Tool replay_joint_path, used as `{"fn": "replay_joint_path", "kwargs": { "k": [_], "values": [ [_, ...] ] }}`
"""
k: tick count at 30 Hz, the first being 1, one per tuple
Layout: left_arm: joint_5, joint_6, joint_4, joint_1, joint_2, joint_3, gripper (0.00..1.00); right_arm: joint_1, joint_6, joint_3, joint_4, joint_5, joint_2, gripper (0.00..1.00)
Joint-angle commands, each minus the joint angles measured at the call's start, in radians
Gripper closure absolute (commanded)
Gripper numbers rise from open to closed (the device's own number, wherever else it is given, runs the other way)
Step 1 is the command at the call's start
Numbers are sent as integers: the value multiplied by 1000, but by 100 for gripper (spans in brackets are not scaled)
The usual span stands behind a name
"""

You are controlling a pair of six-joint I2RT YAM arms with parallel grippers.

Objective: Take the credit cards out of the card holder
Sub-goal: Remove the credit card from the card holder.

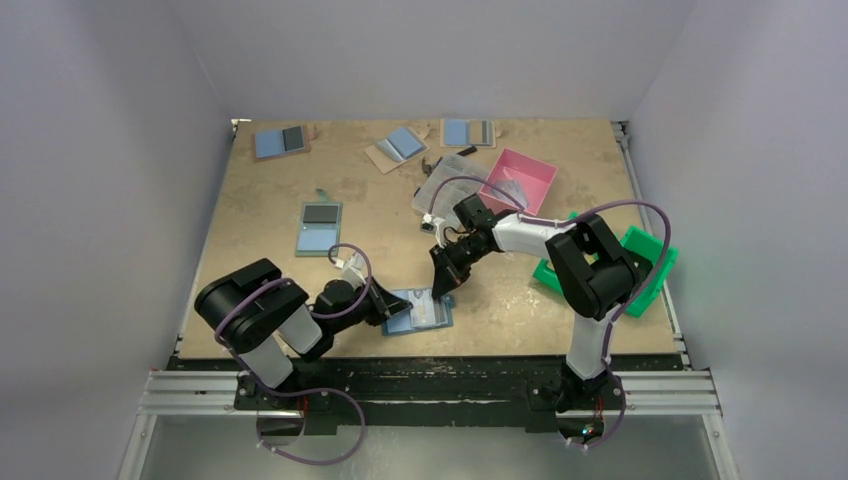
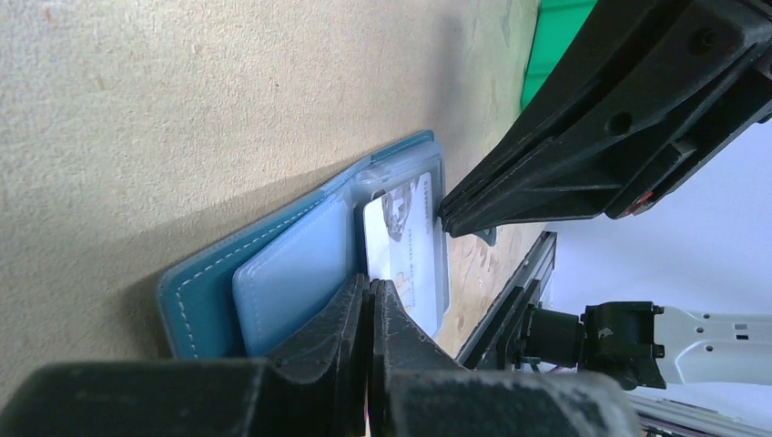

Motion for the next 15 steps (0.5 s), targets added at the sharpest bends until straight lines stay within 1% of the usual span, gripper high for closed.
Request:
{"fn": "replay_joint_path", "kwargs": {
  "k": [1,4,7,10,15],
  "values": [
    [21,-16,101,3,31,-18,93,8,48,3,35,105,17,97],
    [18,-18,89,3,29,-19,76,8,50,9,25,133,32,99],
    [18,-20,66,3,25,-16,62,8,51,10,17,162,40,100],
    [19,-23,61,3,32,-16,58,10,50,12,12,175,49,100],
    [27,-42,87,3,75,-13,58,12,50,17,3,183,61,100]
  ]
}}
